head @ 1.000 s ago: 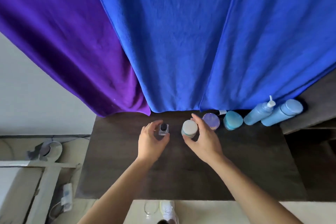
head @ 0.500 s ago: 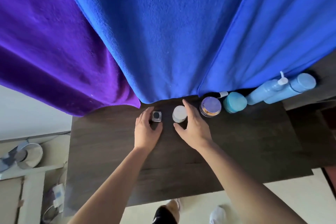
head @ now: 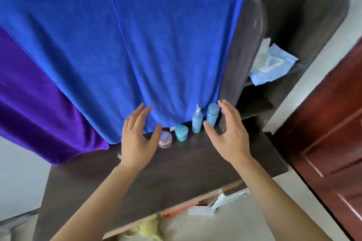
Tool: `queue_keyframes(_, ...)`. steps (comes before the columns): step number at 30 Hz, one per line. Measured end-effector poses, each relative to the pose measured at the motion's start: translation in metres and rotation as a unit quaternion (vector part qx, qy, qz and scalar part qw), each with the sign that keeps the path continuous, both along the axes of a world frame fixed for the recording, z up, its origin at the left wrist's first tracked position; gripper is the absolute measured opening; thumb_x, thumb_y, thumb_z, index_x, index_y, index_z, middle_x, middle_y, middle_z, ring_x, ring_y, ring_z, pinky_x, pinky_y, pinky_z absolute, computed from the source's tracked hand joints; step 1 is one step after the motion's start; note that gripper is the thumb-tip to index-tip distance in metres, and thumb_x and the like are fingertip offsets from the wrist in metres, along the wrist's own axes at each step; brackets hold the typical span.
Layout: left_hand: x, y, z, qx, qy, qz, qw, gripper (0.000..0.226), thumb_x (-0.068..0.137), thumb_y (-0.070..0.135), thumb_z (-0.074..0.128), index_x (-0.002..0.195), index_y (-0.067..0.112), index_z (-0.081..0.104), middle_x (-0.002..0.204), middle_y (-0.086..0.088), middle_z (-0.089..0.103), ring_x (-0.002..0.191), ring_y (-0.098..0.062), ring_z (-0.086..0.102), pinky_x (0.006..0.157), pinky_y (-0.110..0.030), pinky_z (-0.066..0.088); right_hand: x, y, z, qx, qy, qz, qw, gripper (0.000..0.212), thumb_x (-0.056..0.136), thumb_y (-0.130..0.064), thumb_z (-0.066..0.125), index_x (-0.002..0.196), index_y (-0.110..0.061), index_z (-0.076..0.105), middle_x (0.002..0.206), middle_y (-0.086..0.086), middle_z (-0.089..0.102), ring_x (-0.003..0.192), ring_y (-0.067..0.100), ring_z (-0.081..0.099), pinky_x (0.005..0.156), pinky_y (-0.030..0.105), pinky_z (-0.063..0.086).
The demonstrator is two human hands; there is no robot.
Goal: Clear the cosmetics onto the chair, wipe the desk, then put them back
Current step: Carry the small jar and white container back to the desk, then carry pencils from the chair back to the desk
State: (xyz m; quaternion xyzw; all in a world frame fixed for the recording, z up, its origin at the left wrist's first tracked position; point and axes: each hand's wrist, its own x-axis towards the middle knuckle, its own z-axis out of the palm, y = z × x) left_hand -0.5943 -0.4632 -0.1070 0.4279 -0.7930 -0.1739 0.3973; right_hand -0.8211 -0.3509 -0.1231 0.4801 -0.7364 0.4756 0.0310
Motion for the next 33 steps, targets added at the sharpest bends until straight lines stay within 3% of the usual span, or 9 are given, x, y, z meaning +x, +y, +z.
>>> queue_keyframes(4,-0.103,0.076,0.048,-0.051,-0.001,-0.101,0.994,0.059,0.089,0.043,0.062,0.14,0.013,0.055,0.151,-0.008,0.046,0.135,-0.029,0.046,0.11,-0.044,0.038,-0.078,0.106,0.041,-0.023,0.039,-0.058,0.997,0.069,0.09,-0.049,0.067,0.15,-0.029,0.04,0.157,-0.009,0.036,0.136,0.008,0.048,0.076,0.038,0.063)
queue_keyframes(6,-0.157,0.117,0.066,-0.071,-0.037,-0.162,0.984,0.066,0.091,0.053,0.051,0.145,0.015,0.05,0.155,-0.01,0.04,0.141,-0.032,0.039,0.112,-0.049,0.035,-0.116,0.171,0.058,-0.021,0.068,-0.121,0.99,0.068,0.09,-0.055,0.062,0.15,-0.036,0.036,0.157,-0.011,0.035,0.138,0.01,0.045,0.085,0.04,0.061)
queue_keyframes(9,-0.232,0.178,0.09,-0.11,-0.063,-0.244,0.962,0.067,0.095,0.058,0.039,0.151,0.021,0.041,0.16,-0.011,0.032,0.147,-0.033,0.029,0.114,-0.054,0.032,-0.157,0.271,0.078,-0.02,0.099,-0.235,0.967,0.064,0.091,-0.059,0.055,0.148,-0.037,0.038,0.157,-0.013,0.034,0.143,0.005,0.035,0.102,0.027,0.041)
queue_keyframes(11,-0.275,0.219,0.103,-0.129,-0.066,-0.303,0.942,0.065,0.097,0.058,0.035,0.153,0.025,0.036,0.161,-0.011,0.028,0.149,-0.031,0.023,0.115,-0.055,0.029,-0.17,0.335,0.087,-0.018,0.096,-0.308,0.946,0.062,0.092,-0.058,0.055,0.148,-0.035,0.04,0.158,-0.013,0.034,0.144,0.005,0.033,0.107,0.026,0.034)
queue_keyframes(15,-0.341,0.305,0.112,-0.151,-0.061,-0.423,0.891,0.065,0.099,0.06,0.031,0.155,0.029,0.028,0.163,-0.009,0.022,0.15,-0.031,0.019,0.116,-0.054,0.023,-0.163,0.45,0.091,0.003,0.115,-0.442,0.889,0.061,0.095,-0.056,0.052,0.148,-0.027,0.044,0.159,-0.005,0.036,0.146,0.014,0.033,0.114,0.035,0.034)
queue_keyframes(20,-0.392,0.438,0.09,-0.095,-0.043,-0.56,0.822,0.06,0.102,0.051,0.037,0.155,0.023,0.029,0.164,-0.01,0.02,0.151,-0.029,0.016,0.12,-0.051,0.019,-0.116,0.572,0.073,0.085,0.111,-0.574,0.807,0.059,0.097,-0.05,0.052,0.149,-0.022,0.046,0.162,0.003,0.034,0.151,0.023,0.028,0.118,0.046,0.034)
queue_keyframes(23,-0.396,0.525,0.074,-0.081,-0.059,-0.635,0.766,0.06,0.102,0.046,0.041,0.156,0.022,0.028,0.165,-0.01,0.018,0.151,-0.03,0.016,0.119,-0.05,0.017,-0.082,0.641,0.066,0.123,0.108,-0.63,0.759,0.06,0.099,-0.051,0.05,0.151,-0.021,0.043,0.163,0.006,0.031,0.151,0.028,0.026,0.116,0.054,0.034)
queue_keyframes(28,-0.386,0.658,0.07,-0.109,-0.053,-0.747,0.654,0.06,0.103,0.046,0.041,0.156,0.02,0.03,0.164,-0.011,0.021,0.15,-0.031,0.02,0.118,-0.052,0.022,-0.025,0.743,0.061,0.118,0.078,-0.721,0.678,0.061,0.101,-0.053,0.048,0.152,-0.021,0.041,0.163,0.005,0.031,0.152,0.025,0.023,0.115,0.055,0.036)
queue_keyframes(33,-0.396,0.784,0.064,-0.116,-0.053,-0.79,0.6,0.065,0.1,0.057,0.031,0.157,0.028,0.021,0.167,-0.001,0.009,0.154,-0.022,0.008,0.122,-0.047,0.012,-0.009,0.844,0.046,0.107,0.052,-0.782,0.611,0.065,0.099,-0.056,0.048,0.152,-0.021,0.04,0.162,0.006,0.032,0.151,0.026,0.025,0.115,0.057,0.036)
